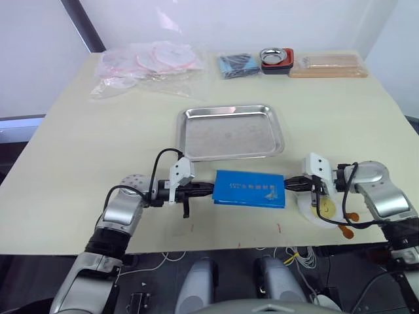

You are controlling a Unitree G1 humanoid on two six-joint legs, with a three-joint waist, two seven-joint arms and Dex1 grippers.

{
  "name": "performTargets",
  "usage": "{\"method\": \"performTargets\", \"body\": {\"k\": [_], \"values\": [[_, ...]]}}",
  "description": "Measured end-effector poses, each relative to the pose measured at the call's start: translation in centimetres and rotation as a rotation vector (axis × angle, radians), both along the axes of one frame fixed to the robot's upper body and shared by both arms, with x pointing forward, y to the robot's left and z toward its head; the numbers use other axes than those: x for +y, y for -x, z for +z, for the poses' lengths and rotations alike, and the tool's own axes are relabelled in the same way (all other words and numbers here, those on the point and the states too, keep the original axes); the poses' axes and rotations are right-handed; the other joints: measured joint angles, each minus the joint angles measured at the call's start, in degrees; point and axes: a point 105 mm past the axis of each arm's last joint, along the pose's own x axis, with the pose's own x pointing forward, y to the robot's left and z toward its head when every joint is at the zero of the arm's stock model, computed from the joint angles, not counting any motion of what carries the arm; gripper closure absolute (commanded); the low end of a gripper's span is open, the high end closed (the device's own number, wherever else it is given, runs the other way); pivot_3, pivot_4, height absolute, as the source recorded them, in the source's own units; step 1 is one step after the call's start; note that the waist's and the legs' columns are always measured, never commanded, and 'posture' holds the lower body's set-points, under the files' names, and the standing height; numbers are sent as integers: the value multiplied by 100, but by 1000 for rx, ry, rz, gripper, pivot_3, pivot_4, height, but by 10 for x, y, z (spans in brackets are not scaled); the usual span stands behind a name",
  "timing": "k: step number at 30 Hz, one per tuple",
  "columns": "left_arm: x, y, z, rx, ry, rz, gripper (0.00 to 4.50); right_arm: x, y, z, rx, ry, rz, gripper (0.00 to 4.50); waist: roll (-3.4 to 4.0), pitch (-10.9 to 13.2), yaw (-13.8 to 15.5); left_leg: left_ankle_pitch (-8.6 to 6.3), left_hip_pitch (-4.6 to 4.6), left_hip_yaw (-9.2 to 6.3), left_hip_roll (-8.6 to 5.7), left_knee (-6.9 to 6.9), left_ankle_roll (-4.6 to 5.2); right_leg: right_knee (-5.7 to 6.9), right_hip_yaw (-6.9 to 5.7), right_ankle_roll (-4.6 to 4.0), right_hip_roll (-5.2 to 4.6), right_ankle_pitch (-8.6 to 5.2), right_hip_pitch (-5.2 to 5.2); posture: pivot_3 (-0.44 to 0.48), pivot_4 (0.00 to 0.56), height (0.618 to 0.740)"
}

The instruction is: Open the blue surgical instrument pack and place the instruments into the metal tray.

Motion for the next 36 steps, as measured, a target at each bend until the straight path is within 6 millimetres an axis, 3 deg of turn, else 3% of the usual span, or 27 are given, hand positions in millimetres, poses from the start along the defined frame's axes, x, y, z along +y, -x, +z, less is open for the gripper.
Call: {"method": "performTargets", "body": {"k": [7, 14, 19, 26, 32, 36], "values": [[12, 7, 1, -7, -22, 24, 4500, 16, -9, 0, -10, -22, 24, 4426, 0, 0, -13, 0, 0, -1, 6, 0, 0, 1, 0, -1, 0, 0, -1, 0, 150, 740], [38, 11, 2, -13, -43, 105, 4500, 43, -16, 1, -35, -53, 76, 4426, 1, 1, -12, 0, 5, -2, 12, 0, 0, 5, -2, -9, 5, 4, -2, 0, 150, 740], [46, 9, 4, -27, -57, 131, 4500, 50, -16, 0, -31, -53, 97, 4426, 2, 1, -1, 0, 4, -1, 10, 1, 0, 5, -3, -9, 2, 5, -2, 0, 150, 740], [47, 8, 4, -51, -65, 148, 4500, 43, -17, 2, -57, -40, 101, 4426, 4, 2, 7, 0, 3, -2, 9, 1, 0, 5, -4, -9, -1, 5, -2, 0, 150, 740], [61, 14, 6, -58, -64, 194, 4500, 11, -26, 30, -147, -77, 23, 4426, 6, 5, 15, 0, 0, -4, 8, -1, 0, 2, -7, -9, -6, 5, -2, 0, 150, 740], [71, 12, 15, -121, -59, 246, 4500, 11, -13, 45, -165, -177, 29, 4426, 6, 5, 19, -1, -3, -8, 11, -4, 0, 2, -9, -9, -7, 4, -2, 0, 150, 740]]}}
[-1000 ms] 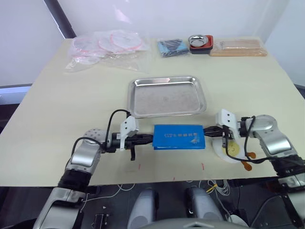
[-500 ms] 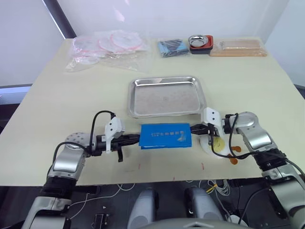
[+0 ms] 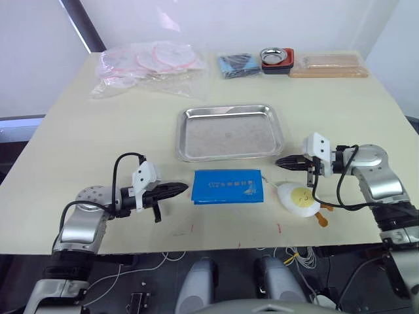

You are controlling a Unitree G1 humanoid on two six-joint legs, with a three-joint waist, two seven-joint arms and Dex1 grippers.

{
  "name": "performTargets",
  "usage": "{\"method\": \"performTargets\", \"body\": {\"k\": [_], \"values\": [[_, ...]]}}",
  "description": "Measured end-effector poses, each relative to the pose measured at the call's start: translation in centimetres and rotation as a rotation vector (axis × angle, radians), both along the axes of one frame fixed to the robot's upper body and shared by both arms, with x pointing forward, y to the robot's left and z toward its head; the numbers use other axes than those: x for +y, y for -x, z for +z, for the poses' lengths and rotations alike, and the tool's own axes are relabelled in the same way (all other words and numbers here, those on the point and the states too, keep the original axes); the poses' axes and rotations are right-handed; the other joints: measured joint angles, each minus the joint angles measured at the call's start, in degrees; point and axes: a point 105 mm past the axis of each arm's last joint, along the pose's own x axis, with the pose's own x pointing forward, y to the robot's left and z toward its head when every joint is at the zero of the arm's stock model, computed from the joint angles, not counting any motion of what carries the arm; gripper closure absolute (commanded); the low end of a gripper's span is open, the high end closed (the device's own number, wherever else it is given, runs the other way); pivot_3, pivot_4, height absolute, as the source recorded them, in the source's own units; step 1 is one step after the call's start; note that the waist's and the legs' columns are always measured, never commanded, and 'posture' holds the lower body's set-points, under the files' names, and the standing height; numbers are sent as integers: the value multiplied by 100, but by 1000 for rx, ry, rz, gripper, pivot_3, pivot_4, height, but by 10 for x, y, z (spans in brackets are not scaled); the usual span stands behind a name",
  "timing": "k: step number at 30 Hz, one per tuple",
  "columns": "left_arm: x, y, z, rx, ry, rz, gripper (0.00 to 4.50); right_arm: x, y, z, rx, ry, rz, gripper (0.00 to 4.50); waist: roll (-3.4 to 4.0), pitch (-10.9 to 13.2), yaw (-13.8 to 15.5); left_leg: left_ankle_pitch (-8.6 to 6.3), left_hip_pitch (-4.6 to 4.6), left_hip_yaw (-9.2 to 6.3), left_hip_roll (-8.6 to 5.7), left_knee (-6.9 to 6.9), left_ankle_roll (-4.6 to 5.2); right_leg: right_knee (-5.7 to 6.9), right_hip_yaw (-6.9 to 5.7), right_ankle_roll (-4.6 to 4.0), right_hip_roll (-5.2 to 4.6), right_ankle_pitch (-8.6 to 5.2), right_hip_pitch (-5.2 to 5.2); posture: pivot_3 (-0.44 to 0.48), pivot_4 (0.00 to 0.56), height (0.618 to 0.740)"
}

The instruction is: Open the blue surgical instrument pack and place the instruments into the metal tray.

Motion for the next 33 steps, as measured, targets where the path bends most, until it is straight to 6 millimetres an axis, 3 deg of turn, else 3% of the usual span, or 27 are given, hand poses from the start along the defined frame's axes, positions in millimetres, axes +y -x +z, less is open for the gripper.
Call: {"method": "performTargets", "body": {"k": [2, 3, 5, 6, 9, 12, 13, 14, 19, 21, 24, 28, 33], "values": [[5, 1, 5, -13, 13, 18, 4500, 3, 9, 5, 14, -51, 13, 4426, 2, 1, -2, 0, -2, 2, 0, -1, 0, -2, 1, 0, -5, 0, -1, 0, 150, 740], [8, 3, 9, -21, 20, 26, 4500, 6, 14, 9, 20, -85, 23, 4052, 2, 2, -4, 0, -4, 1, 0, -1, 0, -2, 0, 0, -7, 0, -2, 0, 150, 740], [11, 9, 15, -21, 19, 26, 3978, 13, 26, 21, 28, -171, 35, 3648, 2, 2, -2, 0, -4, -1, 0, -1, 0, -5, -1, 1, -14, 0, -2, 0, 150, 740], [11, 14, 18, -13, 13, 13, 3678, 21, 34, 28, 32, -243, 37, 3163, 2, 2, -1, 0, -4, -2, 1, -3, 0, -6, -2, 1, -22, 0, -1, 0, 150, 740], [4, 22, 23, -9, 10, -32, 2397, 33, 44, 29, 83, -365, 9, 1763, 2, 2, 16, 0, -4, -4, 1, -3, 0, -9, -4, 0, -28, 0, 0, 0, 150, 740], [-4, 30, 31, -2, 11, -86, 902, 55, 71, 15, 222, -513, -13, 211, 8, 5, 66, 0, -6, -5, 1, -5, 0, -10, -6, 0, -29, -1, -1, 0, 150, 740], [-7, 30, 37, -11, 17, -103, 364, 60, 78, 11, 247, -519, -6, 0, 9, 6, 70, 0, -6, -2, -1, -3, 0, -10, -5, 1, -17, -1, -1, 0, 150, 740], [-8, 31, 41, -18, 16, -115, 74, 63, 82, 9, 256, -519, 1, 0, 9, 6, 71, 0, -5, 1, -1, 1, 0, -12, -3, 1, -12, -1, 1, 0, 150, 740], [-18, 37, 54, -20, 36, -199, 74, 65, 83, -1, 192, -458, 25, 0, -2, 3, 44, 0, 2, 11, -1, 13, 0, -16, 5, 0, -1, -3, 7, 0, 150, 740], [-25, 46, 63, -26, 22, -288, 74, 63, 74, -24, 130, -370, 17, 0, 5, 8, 27, 0, 3, 11, 0, 12, 0, -15, 5, -1, 4, -3, 7, 0, 150, 740], [-28, 52, 66, -18, 12, -353, 74, 60, 58, -32, -23, -276, 23, 0, 6, 9, 4, 0, 3, 13, 1, 10, 0, -15, 6, 8, 11, 2, 5, 0, 150, 740], [-32, 56, 70, -13, 43, -392, 74, 56, 38, -34, -212, -170, 64, 0, 4, 11, -14, 0, 3, 13, 2, 8, 0, -15, 6, 8, 13, 3, 4, 0, 150, 740], [-31, 60, 69, 9, 58, -413, 74, 52, 32, -37, -337, -86, 164, 0, 1, 12, -12, 0, 3, 14, 2, 8, 0, -15, 8, 7, 12, 3, 5, 0, 150, 740]]}}
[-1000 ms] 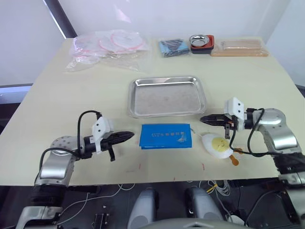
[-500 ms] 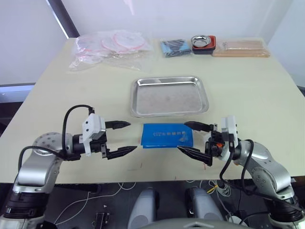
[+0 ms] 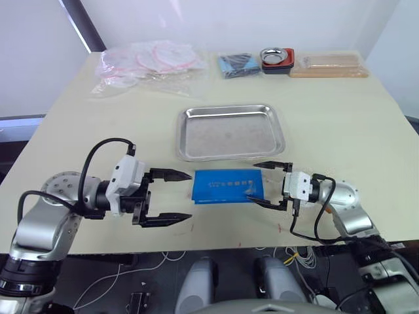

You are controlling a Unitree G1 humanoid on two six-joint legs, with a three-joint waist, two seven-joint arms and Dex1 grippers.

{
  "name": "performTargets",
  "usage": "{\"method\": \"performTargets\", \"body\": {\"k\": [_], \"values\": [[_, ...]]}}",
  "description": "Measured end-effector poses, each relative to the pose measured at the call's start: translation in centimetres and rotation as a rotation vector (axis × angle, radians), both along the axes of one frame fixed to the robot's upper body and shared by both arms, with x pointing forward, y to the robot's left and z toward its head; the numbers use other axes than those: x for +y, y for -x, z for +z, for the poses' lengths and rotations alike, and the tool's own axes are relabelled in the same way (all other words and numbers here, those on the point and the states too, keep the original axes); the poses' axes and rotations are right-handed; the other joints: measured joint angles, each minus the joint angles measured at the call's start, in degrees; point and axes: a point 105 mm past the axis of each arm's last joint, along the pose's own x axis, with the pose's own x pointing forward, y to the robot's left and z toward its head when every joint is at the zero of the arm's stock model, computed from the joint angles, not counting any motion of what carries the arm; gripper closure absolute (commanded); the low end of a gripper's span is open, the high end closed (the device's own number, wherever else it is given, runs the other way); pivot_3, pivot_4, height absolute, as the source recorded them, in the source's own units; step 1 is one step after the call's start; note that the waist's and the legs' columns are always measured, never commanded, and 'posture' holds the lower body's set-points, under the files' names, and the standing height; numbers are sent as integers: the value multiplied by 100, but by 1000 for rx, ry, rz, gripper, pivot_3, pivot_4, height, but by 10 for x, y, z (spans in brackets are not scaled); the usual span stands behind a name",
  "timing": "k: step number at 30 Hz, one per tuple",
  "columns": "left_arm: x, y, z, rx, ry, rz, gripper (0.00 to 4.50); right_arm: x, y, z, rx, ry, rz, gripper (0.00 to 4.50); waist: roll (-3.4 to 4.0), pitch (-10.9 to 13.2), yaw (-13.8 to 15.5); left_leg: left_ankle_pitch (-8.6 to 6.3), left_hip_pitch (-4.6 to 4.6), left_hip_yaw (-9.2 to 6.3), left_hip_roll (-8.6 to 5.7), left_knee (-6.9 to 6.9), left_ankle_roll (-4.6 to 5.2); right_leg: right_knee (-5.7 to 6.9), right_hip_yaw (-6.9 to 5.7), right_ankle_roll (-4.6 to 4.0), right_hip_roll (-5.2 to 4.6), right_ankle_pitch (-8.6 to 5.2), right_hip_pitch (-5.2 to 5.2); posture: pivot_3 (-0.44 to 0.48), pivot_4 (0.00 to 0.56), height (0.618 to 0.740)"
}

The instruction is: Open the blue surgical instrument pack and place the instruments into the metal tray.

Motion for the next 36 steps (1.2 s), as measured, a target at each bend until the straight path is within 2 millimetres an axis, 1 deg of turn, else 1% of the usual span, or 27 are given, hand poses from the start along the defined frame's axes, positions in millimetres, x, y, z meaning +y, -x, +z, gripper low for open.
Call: {"method": "performTargets", "body": {"k": [3, 9, 15, 16, 17, 20, 21, 22, 24, 25, 26, 32, 36], "values": [[1, 1, 0, 2, -5, -4, 74, -1, -1, 1, -54, 14, 48, 0, -1, 0, 0, 0, 4, -1, 1, 1, 0, 2, 0, 0, 0, 0, 3, 0, 150, 740], [2, 3, -2, 14, -7, -7, 74, 1, 6, -5, -63, 37, 124, 0, -1, 0, -2, 0, 10, -3, 2, 1, 0, 2, 0, -2, -1, 0, 11, 0, 150, 740], [2, 4, -1, 3, -7, -15, 74, 1, 0, -8, -81, 68, 107, 0, -1, 0, -2, 0, 21, -1, 2, 4, 0, 4, 3, -5, -1, 1, 17, 0, 150, 740], [2, 4, -2, 1, -8, -15, 0, 0, -1, -9, -82, 71, 99, 553, -2, -1, 0, 0, 23, -2, 2, 4, 0, 4, 2, -6, -1, 1, 19, 0, 150, 740], [2, 4, -2, 2, -8, -15, 0, 0, -2, -10, -82, 73, 98, 862, -2, -1, 0, 0, 22, -1, 2, 4, 0, 4, 3, -6, -1, 1, 19, 0, 150, 740], [3, 6, -5, 13, -9, -14, 0, 1, -1, -11, -85, 79, 104, 2369, -2, -1, -5, 0, 23, 0, 2, 4, 0, 4, 5, -5, -2, 2, 19, 0, 150, 740], [3, 6, -5, 8, -9, -17, 0, 1, 0, -11, -90, 83, 107, 2720, -2, -1, -1, 0, 24, -1, 2, 4, 0, 4, 4, -5, -2, 2, 19, 0, 150, 740], [3, 6, -5, 2, -10, -19, 0, 1, 0, -12, -92, 86, 110, 3380, -2, -1, 0, 0, 24, -1, 2, 4, 0, 5, 5, -6, -2, 1, 19, 0, 150, 740], [3, 6, -5, -3, -14, -18, 0, 1, 1, -13, -97, 92, 117, 3687, -3, -1, 0, 0, 25, 0, 2, 4, 0, 5, 5, -7, -2, 2, 20, 0, 150, 740], [4, 5, -5, -5, -15, -16, 0, 2, 2, -13, -104, 97, 121, 4244, -3, -1, -1, 0, 26, 0, 2, 5, 0, 5, 5, -7, -2, 2, 20, 0, 150, 740], [4, 5, -5, -7, -16, -15, 0, 2, 1, -14, -109, 103, 120, 4423, -3, -1, -3, 1, 26, 0, 2, 5, 0, 6, 6, -8, -1, 2, 20, 0, 150, 740], [5, 5, -5, -15, -22, -19, 0, 2, 0, -15, -132, 118, 127, 4423, -5, -3, -3, 1, 28, 1, 2, 6, 0, 6, 7, -11, -2, 1, 22, 0, 150, 740], [6, 4, -6, -13, -20, -14, 0, 0, 2, -12, -104, 105, 138, 4423, -5, -3, 2, 1, 27, 1, 2, 6, 0, 6, 7, -9, -3, 3, 22, 0, 150, 740]]}}
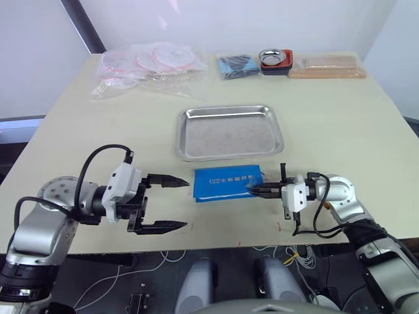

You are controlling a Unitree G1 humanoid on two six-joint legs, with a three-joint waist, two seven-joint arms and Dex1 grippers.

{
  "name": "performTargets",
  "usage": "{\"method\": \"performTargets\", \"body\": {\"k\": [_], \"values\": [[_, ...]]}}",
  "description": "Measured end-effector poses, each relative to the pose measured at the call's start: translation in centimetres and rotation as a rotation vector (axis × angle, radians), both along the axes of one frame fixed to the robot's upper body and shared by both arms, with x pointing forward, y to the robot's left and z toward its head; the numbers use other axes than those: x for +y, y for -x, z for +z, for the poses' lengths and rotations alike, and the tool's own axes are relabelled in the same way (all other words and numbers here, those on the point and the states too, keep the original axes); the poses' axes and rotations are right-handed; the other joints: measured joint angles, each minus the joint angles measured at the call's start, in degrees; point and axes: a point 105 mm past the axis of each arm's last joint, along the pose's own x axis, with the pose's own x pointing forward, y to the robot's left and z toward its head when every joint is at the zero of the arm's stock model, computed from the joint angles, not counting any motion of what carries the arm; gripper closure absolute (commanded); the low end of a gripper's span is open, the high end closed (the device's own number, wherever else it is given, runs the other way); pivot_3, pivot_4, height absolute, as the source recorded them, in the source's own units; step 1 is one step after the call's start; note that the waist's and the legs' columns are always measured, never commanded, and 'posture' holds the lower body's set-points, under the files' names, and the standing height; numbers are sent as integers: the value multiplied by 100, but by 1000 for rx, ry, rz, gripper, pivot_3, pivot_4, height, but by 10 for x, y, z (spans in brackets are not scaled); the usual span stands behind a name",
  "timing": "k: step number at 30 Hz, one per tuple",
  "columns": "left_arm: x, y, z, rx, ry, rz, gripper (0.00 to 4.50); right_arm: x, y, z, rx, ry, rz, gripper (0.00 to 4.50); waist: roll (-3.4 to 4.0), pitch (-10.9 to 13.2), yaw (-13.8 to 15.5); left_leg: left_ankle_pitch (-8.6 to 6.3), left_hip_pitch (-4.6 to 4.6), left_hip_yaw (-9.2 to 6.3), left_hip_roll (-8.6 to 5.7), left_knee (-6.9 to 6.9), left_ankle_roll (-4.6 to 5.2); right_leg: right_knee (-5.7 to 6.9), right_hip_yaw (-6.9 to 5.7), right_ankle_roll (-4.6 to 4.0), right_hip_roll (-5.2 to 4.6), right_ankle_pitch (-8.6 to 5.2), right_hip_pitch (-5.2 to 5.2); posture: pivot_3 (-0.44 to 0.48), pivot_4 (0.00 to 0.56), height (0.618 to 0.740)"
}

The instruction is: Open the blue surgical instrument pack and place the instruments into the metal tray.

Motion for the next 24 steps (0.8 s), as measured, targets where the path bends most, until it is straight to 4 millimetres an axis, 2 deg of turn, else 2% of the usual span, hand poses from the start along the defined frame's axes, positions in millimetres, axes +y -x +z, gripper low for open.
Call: {"method": "performTargets", "body": {"k": [6, 13, 16, 22, 24], "values": [[0, -1, 1, -11, 5, 6, 0, -6, 10, 8, 99, 10, 36, 4423, 5, 4, 18, 0, -8, -3, 0, -3, 0, -4, -5, 0, -3, 0, -3, 0, 150, 740], [-1, -3, 2, -28, 12, 13, 0, -13, 26, 20, 397, -18, 56, 4423, 7, 8, 37, -1, -13, -6, 0, -5, 0, -6, -9, 0, -6, -1, -5, 0, 150, 740], [-1, -3, 3, -32, 14, 11, 0, -14, 28, 32, 525, -55, 55, 4423, 6, 9, 40, -1, -14, -7, 1, -4, 0, -6, -10, 0, -6, -1, -6, 0, 150, 740], [-3, -2, 4, -33, 22, 4, 0, -17, 21, 38, 686, -53, 13, 4423, 6, 11, 38, -1, -18, -8, 0, -4, 0, -9, -13, 1, -4, -1, -8, 0, 150, 740], [-5, -7, 8, -47, 49, 18, 0, -17, 12, 42, 732, -67, -1, 4423, 6, 13, 36, -1, -18, -8, 0, -3, 0, -8, -13, 3, -4, 0, -8, 0, 150, 740]]}}
